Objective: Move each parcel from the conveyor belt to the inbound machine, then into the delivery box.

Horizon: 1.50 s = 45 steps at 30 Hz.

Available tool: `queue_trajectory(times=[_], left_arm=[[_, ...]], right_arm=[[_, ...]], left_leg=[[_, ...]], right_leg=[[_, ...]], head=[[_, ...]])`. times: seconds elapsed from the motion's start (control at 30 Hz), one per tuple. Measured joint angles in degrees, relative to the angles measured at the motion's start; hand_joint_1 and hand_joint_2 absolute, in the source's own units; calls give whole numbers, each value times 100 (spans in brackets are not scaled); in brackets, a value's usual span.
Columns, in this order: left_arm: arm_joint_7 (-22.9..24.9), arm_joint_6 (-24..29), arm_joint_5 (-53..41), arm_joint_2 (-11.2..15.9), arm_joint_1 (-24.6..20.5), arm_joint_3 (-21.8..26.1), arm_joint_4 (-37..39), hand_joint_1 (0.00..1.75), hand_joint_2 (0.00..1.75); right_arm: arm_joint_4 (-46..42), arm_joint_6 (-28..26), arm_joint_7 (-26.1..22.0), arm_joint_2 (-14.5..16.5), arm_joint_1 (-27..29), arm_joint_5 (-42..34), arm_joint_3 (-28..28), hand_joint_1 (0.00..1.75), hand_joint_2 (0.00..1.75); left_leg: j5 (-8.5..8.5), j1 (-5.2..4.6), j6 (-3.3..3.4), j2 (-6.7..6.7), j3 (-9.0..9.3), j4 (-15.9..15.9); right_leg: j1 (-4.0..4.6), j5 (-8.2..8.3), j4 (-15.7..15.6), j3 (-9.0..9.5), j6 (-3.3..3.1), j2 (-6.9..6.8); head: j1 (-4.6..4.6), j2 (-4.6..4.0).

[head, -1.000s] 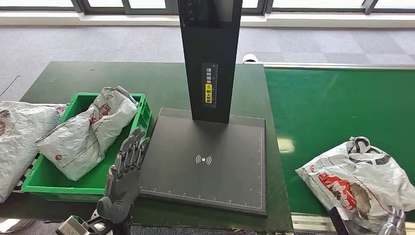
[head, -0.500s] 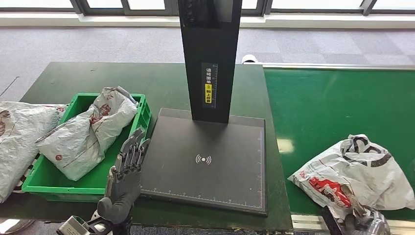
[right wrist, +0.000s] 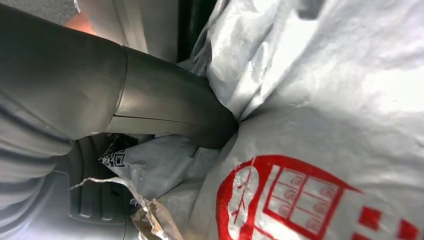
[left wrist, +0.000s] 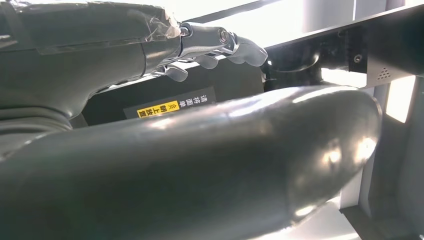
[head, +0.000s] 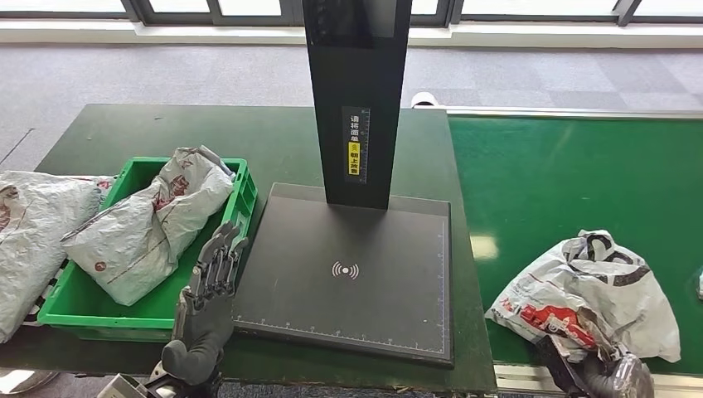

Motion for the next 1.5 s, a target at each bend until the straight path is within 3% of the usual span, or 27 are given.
queue_trajectory(times=[0.2,0.3,0.37,0.5,0.63,0.77,0.9,1.13,1.3,1.43,1.5], left_arm=[[0,4,16,12,2,0,-9,0,0],[0,29,17,20,1,0,-8,0,0],[0,77,16,21,2,0,-10,0,0],[0,209,13,23,6,0,-40,0,0],[0,257,-27,23,5,0,-86,0,0],[0,243,-102,22,3,0,-143,0,0],[0,234,-107,21,2,0,-168,0,0],[0,226,-117,20,3,0,-193,0,0],[0,258,-184,13,19,2,-275,0,0],[0,348,-285,-35,99,19,-401,0,0],[0,415,-346,-83,206,45,-533,0,0]], right_arm=[[187,344,302,-61,-105,83,28,175,175],[267,195,154,-96,-138,-96,41,175,175],[185,-116,-327,-71,-86,-605,42,175,175],[-986,-515,-2064,257,373,-2719,114,175,175],[-2876,-397,-2676,761,1105,-3930,521,175,175],[-4375,-572,-2755,1077,1725,-4345,1178,175,175],[-5212,-601,-2761,1272,2055,-4371,1554,175,175],[-5838,-695,-2755,1380,2295,-4455,1796,175,175],[-6420,-1016,-2759,1336,2591,-4389,2504,175,175],[-6658,-1014,-2742,1334,2691,-4057,2923,175,175],[-6639,-765,-2474,1315,2614,-3668,3184,175,175]], left_leg=[[-1,0,1,-1,0,0],[0,1,3,-4,-1,0],[1,0,6,-6,-3,0],[3,-1,9,-19,-7,0],[-2,-1,3,-25,-9,-1],[-8,0,-4,-22,-8,-3],[-10,1,-2,-21,-7,-3],[-9,0,2,-22,-7,-2],[-11,0,4,-21,-6,-2],[-14,1,1,-20,-23,-3],[-24,2,-3,-13,-43,-6]], right_leg=[[0,-3,-2,-1,4,-2],[-2,-5,-4,3,7,-6],[-8,-4,-3,3,9,-8],[-11,-4,-2,0,9,-22],[-7,-16,1,-3,8,-23],[-3,-25,2,-7,4,-22],[-6,-26,1,-5,4,-21],[-14,-20,1,-1,13,-21],[-11,-21,1,-2,13,-21],[-7,-26,3,3,10,-20],[-5,-34,3,13,6,-12]], head=[[0,0],[0,0],[1,0],[1,0],[0,0],[1,0],[0,0],[0,0],[1,0],[1,0],[2,0]])
